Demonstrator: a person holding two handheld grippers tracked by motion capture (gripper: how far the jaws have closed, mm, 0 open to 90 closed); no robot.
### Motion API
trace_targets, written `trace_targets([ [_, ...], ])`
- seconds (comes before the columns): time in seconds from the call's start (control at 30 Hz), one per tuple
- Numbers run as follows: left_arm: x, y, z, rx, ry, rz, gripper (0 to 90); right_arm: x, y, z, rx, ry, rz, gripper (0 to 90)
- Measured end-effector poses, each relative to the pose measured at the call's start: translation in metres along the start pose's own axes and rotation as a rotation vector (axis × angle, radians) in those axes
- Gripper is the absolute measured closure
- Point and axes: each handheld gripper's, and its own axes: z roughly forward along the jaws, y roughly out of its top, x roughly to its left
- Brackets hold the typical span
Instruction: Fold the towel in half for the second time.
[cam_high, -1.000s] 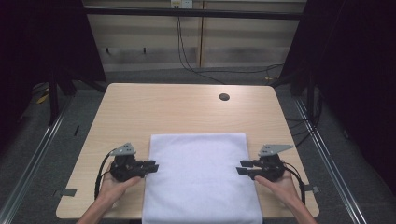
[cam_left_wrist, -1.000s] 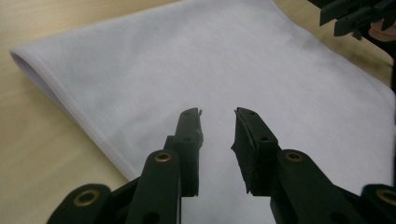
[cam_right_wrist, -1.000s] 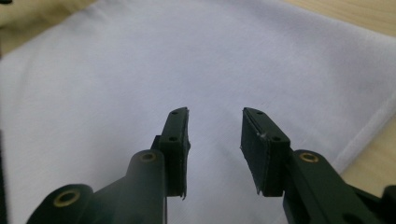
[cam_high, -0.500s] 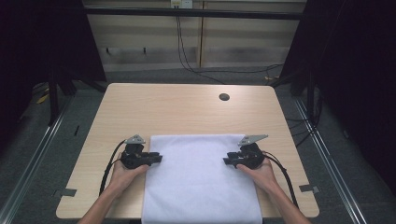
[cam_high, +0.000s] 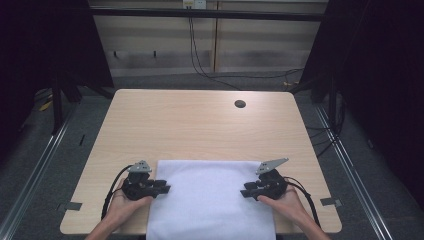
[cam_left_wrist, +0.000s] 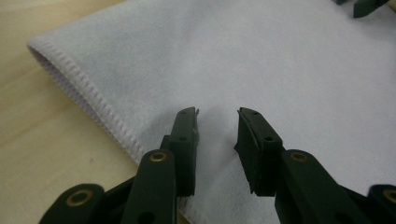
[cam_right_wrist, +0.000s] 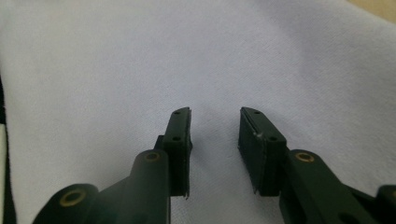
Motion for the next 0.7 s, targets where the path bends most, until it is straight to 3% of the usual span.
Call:
trace_targets([
  [0.07,-0.003,-0.004,-0.003,0.001,0.001,-0.006,66.4,-0.002,0.001,-0.005,-0.033,-0.01,0.006,62.8],
  [0.2,-0.005,-0.005,-0.009,0.006,-0.001,-0.016,64.6,-0.022,0.008,-0.022,-0.12,-0.093,0.031,62.8],
  [0.27,-0.003,-0.002,-0.013,-0.03,-0.002,-0.011,64.4,-0.037,0.011,-0.031,-0.161,-0.122,0.055,63.3],
  [0.33,0.002,0.005,-0.017,-0.076,0.0,-0.033,63.5,-0.051,0.012,-0.037,-0.174,-0.171,0.073,61.9],
  [0.43,0.012,0.019,-0.014,-0.095,0.051,-0.023,61.9,-0.07,0.012,-0.04,-0.182,-0.182,0.113,59.9],
  [0.57,0.028,0.035,-0.014,-0.148,0.074,-0.059,59.8,-0.082,0.013,-0.037,-0.206,-0.193,0.125,58.1],
  [0.67,0.039,0.041,-0.013,-0.172,0.079,-0.084,59.5,-0.087,0.015,-0.031,-0.201,-0.175,0.115,58.7],
  [0.7,0.044,0.042,-0.011,-0.162,0.095,-0.086,59.2,-0.089,0.016,-0.028,-0.198,-0.142,0.116,59.1],
])
